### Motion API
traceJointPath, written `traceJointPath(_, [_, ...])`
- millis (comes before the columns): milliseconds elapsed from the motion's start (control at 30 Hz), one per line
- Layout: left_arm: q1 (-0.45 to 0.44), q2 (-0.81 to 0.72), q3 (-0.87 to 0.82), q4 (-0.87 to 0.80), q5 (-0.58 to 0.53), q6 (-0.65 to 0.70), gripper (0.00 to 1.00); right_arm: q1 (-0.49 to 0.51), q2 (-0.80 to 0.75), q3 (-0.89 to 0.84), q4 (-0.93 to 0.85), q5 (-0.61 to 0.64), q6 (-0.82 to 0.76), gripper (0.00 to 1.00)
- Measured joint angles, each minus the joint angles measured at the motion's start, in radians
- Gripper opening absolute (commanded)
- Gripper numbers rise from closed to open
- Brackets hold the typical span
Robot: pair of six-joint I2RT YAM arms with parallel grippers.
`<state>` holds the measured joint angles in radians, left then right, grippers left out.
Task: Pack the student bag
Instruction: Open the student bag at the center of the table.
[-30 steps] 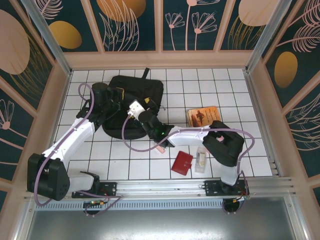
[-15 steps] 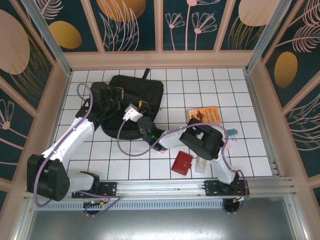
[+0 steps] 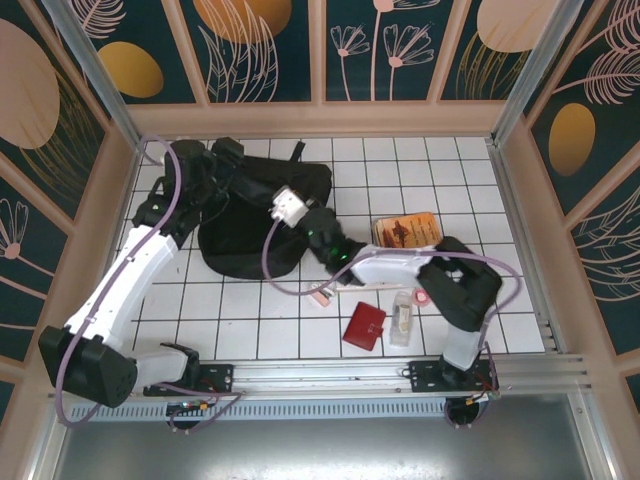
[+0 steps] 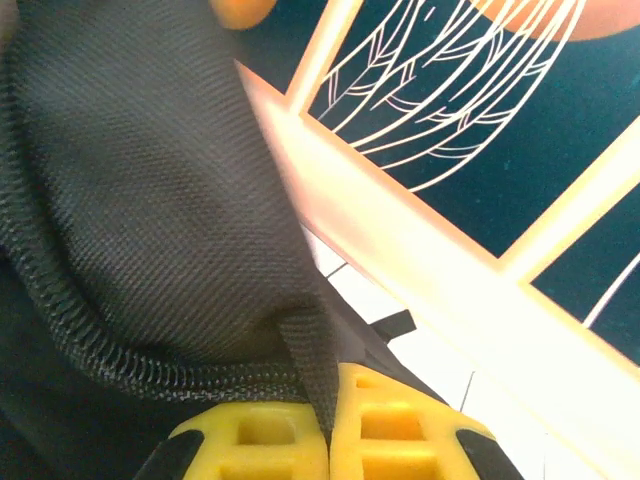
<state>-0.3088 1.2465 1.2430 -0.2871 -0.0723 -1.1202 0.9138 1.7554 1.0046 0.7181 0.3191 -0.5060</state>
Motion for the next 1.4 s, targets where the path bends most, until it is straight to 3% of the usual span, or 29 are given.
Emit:
traceJointPath(133, [0.007, -0.074, 0.026, -0.001, -0.048, 0.307, 0.73, -0.151, -0.093, -0.013, -0.143, -0.274, 0.08, 0.0])
traceJointPath(200, [0.008, -0.117, -0.002, 0.031, -0.029, 0.464, 0.8, -0.215, -0.103, -0.007, -0.214, -0.407, 0.099, 0.0])
traceJointPath(333, [0.007, -0.181, -0.085, 0.097, 0.033, 0.721, 0.79, -0.308, -0.103, 0.011, -0.338, -0.621, 0.114, 0.0])
traceJointPath(533, [-0.089, -0.179, -0.142, 0.099, 0.137, 1.117, 0.75, -0.335, -0.103, 0.041, -0.424, -0.78, 0.115, 0.0])
traceJointPath(733, [-0.177, -0.18, -0.184, 0.045, 0.216, 1.416, 0.66, -0.354, -0.099, 0.067, -0.48, -0.847, 0.117, 0.0])
traceJointPath(800, [-0.193, -0.18, -0.196, 0.031, 0.191, 1.494, 0.63, -0.355, -0.095, 0.075, -0.491, -0.857, 0.117, 0.0])
traceJointPath(1000, [-0.253, -0.157, -0.209, -0.023, 0.095, 1.669, 0.69, -0.356, -0.092, 0.076, -0.5, -0.87, 0.121, 0.0])
traceJointPath(1400, [-0.254, -0.13, -0.22, -0.069, 0.029, 1.776, 0.62, -0.356, -0.092, 0.076, -0.513, -0.87, 0.121, 0.0])
